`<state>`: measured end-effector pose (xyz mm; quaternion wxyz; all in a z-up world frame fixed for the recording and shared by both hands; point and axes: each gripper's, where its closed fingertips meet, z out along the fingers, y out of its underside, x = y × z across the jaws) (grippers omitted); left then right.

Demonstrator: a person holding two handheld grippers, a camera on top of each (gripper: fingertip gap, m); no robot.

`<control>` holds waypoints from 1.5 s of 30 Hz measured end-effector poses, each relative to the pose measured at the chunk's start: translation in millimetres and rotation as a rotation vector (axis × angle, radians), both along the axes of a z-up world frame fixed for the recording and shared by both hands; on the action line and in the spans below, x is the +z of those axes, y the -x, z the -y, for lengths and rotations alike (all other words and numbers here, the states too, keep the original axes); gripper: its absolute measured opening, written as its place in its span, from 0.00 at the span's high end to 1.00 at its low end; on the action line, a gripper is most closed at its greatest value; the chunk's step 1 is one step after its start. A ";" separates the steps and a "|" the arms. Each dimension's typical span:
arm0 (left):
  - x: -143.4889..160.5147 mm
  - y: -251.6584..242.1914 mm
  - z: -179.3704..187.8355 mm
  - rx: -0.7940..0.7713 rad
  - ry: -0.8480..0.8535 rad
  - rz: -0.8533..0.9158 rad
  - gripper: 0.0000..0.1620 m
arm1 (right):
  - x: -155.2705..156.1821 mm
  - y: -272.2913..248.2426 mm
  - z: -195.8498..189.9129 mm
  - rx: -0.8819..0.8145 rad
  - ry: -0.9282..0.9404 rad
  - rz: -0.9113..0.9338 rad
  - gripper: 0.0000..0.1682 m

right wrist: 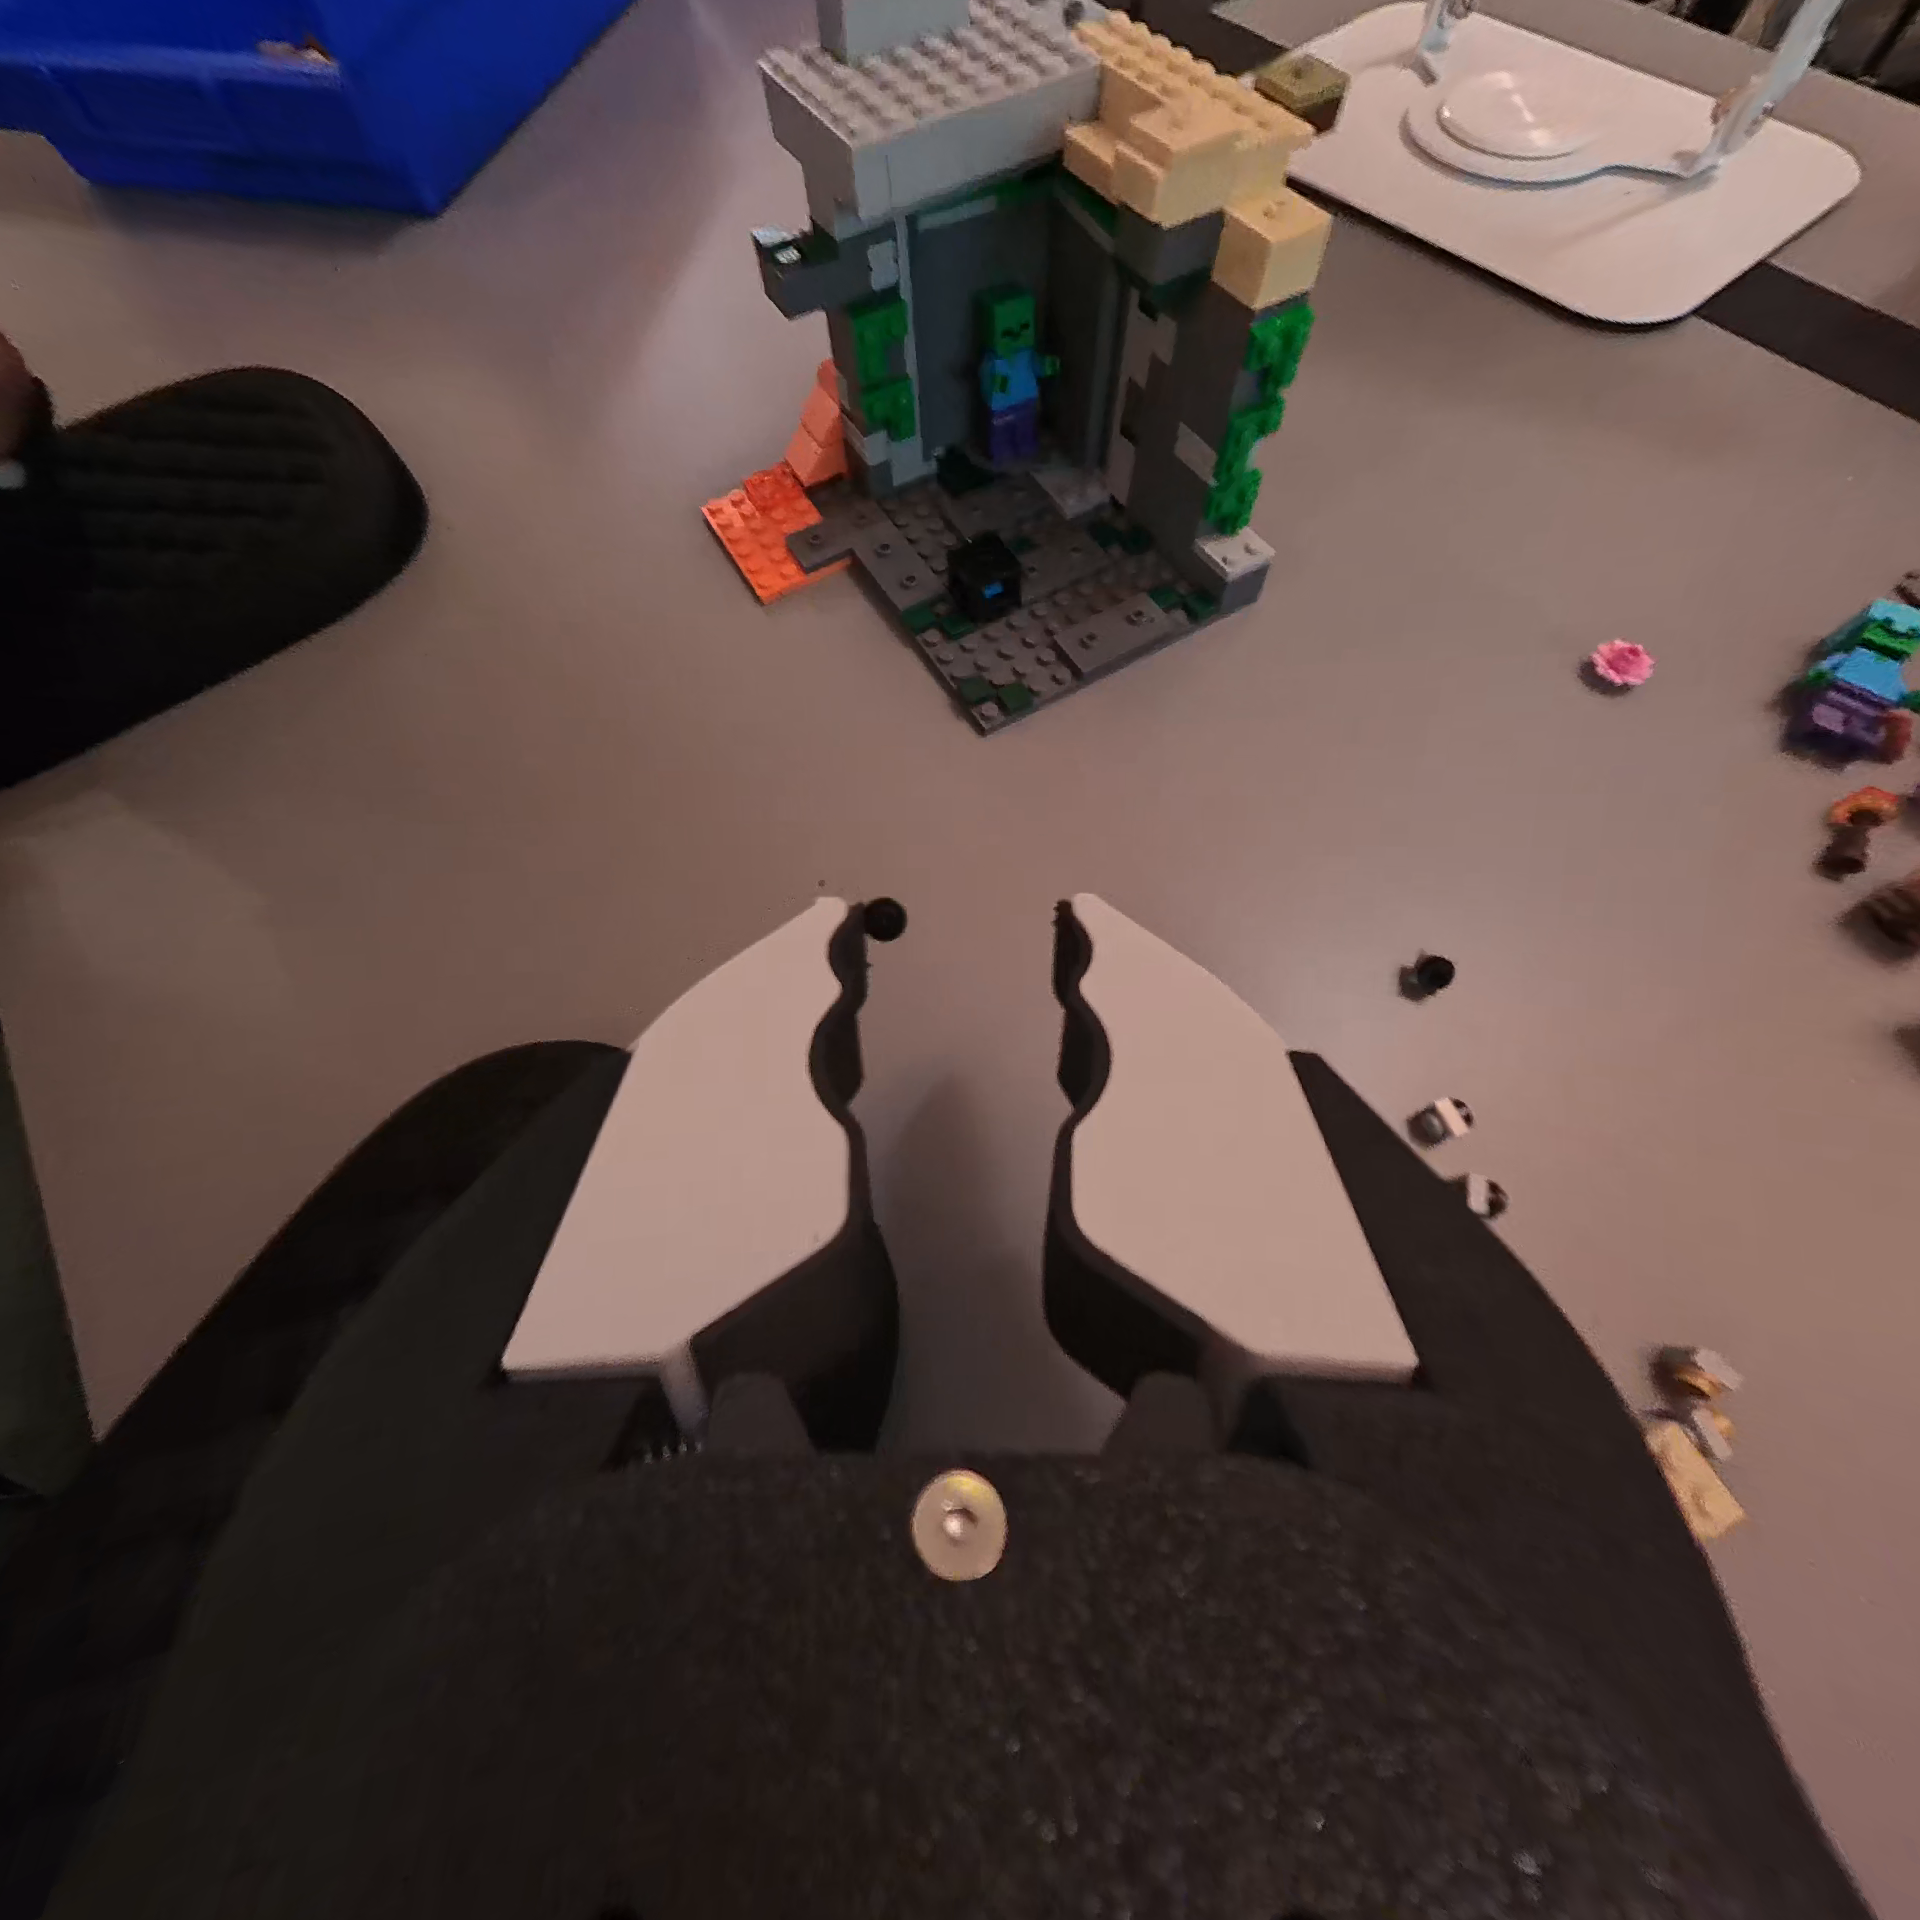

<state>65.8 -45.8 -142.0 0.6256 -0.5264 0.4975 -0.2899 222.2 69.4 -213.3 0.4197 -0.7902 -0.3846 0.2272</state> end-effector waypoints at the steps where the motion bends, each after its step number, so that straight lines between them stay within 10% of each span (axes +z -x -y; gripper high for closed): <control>1: -1.3 0.0 0.5 0.000 0.001 -0.002 0.90 | -1.1 -3.8 -1.1 -0.006 -0.018 0.010 0.88; 6: -4.7 -0.3 1.7 -0.004 0.008 -0.008 0.90 | 1.3 -9.5 1.5 -0.004 0.014 -0.060 0.96; 12: -8.5 -2.9 2.8 -0.012 0.013 -0.020 0.89 | -11.8 -16.8 -0.2 -0.042 0.054 -0.007 0.73; 20: -10.7 -3.1 3.5 -0.015 0.018 -0.025 0.89 | -10.6 -17.5 -2.0 -0.001 -0.098 0.057 0.96; 28: -12.2 -3.0 3.5 -0.018 0.022 -0.027 0.89 | -7.4 -21.5 -1.3 -0.007 0.037 -0.024 0.96; 34: -13.3 -2.2 3.4 -0.017 0.024 -0.027 0.90 | -25.3 -32.0 -6.6 -0.050 0.107 0.036 0.77; 45: -14.3 -2.3 3.1 -0.019 0.027 -0.030 0.89 | -47.9 -59.3 -21.9 -0.122 0.069 0.301 0.76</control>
